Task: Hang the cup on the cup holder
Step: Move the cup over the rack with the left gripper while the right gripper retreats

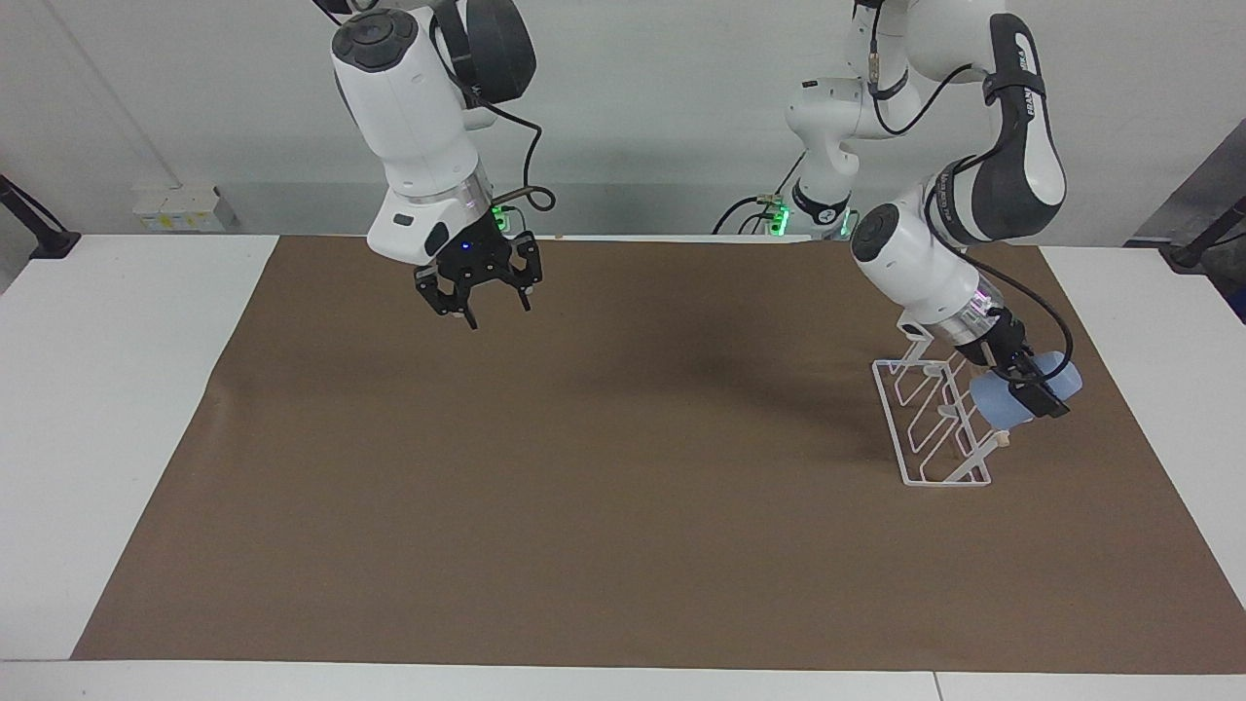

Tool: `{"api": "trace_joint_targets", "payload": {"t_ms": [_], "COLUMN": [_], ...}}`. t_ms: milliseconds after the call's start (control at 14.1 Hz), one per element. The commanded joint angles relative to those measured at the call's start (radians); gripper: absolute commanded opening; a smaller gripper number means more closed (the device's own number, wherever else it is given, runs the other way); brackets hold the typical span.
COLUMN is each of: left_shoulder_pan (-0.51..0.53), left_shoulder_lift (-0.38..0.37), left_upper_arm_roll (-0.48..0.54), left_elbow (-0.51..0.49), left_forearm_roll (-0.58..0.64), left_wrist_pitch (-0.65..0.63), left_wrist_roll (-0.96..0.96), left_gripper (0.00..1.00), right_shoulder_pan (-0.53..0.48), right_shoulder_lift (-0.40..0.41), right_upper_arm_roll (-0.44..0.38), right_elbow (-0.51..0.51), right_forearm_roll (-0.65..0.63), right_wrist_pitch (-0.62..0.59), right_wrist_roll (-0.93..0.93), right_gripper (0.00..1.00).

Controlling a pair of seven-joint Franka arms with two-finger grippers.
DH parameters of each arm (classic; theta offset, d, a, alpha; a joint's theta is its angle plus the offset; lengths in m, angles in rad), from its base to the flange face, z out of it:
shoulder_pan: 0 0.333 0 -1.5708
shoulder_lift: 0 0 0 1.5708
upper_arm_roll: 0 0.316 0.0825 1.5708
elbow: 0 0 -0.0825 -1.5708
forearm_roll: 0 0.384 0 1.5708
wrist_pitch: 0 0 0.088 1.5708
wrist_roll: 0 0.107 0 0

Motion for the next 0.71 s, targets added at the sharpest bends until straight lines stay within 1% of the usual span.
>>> {"api": "trace_joint_targets", "payload": {"t_ms": [0, 71, 142, 284, 355, 426, 639], "left_shoulder_pan": [-0.019, -0.020, -0.022, -0.057, -0.076, -0.092, -0.083], "left_shoulder_lift": [0.008, 0.006, 0.008, 0.008, 0.008, 0.008, 0.006], "left_upper_arm_roll": [0.005, 0.006, 0.006, 0.006, 0.005, 0.005, 0.006], "left_elbow": [0.022, 0.022, 0.030, 0.048, 0.052, 0.050, 0.035], "left_forearm_roll": [0.019, 0.024, 0.027, 0.025, 0.024, 0.021, 0.025], "left_wrist_pitch": [-0.028, -0.033, -0.042, -0.079, -0.099, -0.109, -0.076], "left_wrist_roll": [-0.014, -0.012, -0.011, -0.009, -0.011, -0.014, -0.018], "left_gripper": [0.00, 0.00, 0.00, 0.00, 0.00, 0.00, 0.00], "right_shoulder_pan": [-0.010, -0.026, -0.050, -0.084, -0.078, -0.070, -0.002], "right_shoulder_lift": [-0.027, -0.030, -0.042, -0.047, -0.047, -0.052, -0.076], "right_upper_arm_roll": [0.004, -0.008, -0.010, -0.013, -0.016, -0.037, -0.099], "right_elbow": [0.000, 0.000, -0.001, -0.004, -0.004, -0.004, -0.006], "right_forearm_roll": [-0.081, -0.081, -0.079, -0.059, -0.061, -0.061, -0.062], "right_wrist_pitch": [-0.085, -0.111, -0.130, -0.158, -0.158, -0.158, -0.150], "right_wrist_roll": [0.031, 0.030, 0.025, 0.008, 0.011, 0.010, 0.023], "right_gripper": [0.70, 0.71, 0.74, 0.92, 1.00, 1.00, 1.00]}}
